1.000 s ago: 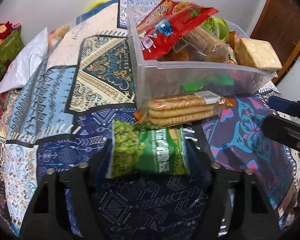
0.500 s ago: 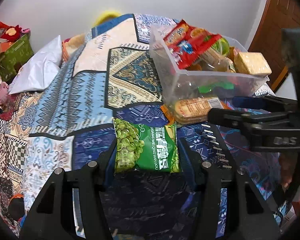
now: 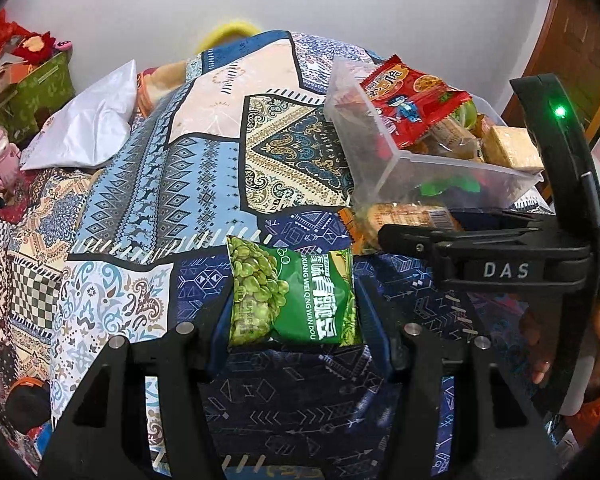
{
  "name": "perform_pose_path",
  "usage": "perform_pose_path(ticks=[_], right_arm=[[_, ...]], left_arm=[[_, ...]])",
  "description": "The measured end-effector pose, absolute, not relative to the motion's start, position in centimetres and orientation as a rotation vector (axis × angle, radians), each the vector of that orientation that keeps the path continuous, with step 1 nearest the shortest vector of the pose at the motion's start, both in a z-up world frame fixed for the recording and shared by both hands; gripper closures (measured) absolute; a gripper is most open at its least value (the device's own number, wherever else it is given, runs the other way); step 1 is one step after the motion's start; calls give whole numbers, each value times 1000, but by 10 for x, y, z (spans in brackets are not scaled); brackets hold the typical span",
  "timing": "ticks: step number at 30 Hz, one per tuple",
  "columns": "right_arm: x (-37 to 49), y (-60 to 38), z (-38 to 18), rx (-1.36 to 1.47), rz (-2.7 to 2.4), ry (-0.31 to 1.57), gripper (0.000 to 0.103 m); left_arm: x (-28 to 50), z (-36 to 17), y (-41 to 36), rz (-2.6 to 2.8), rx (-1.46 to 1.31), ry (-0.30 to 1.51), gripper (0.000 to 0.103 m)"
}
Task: Organize snacks
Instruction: 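Grasp the green pea snack bag with the left gripper while the right grasps the barcoded biscuit roll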
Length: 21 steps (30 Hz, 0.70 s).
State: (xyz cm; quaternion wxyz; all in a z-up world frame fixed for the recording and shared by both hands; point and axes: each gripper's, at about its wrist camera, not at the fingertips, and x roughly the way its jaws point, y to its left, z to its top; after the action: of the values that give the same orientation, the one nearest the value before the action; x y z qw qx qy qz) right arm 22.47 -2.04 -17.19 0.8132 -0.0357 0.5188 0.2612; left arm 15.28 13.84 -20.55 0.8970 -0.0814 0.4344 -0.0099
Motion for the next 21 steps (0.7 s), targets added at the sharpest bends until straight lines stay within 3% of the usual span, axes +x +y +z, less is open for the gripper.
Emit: perform_pose_path(ticks=[6, 8, 11, 21], right_arm=[[225, -20, -171, -113, 568, 1078, 17], [224, -19, -170, -130, 576, 1072, 29], [222, -24, -167, -144, 582, 1059, 34], [205, -53, -156, -121, 578, 1019, 35]], left_arm=[[153, -209, 140, -25, -179, 907, 47], [153, -210, 138, -25, -176, 909, 47], [153, -209, 136, -25, -176, 909, 47], [149, -189, 117, -43, -151, 880, 47]])
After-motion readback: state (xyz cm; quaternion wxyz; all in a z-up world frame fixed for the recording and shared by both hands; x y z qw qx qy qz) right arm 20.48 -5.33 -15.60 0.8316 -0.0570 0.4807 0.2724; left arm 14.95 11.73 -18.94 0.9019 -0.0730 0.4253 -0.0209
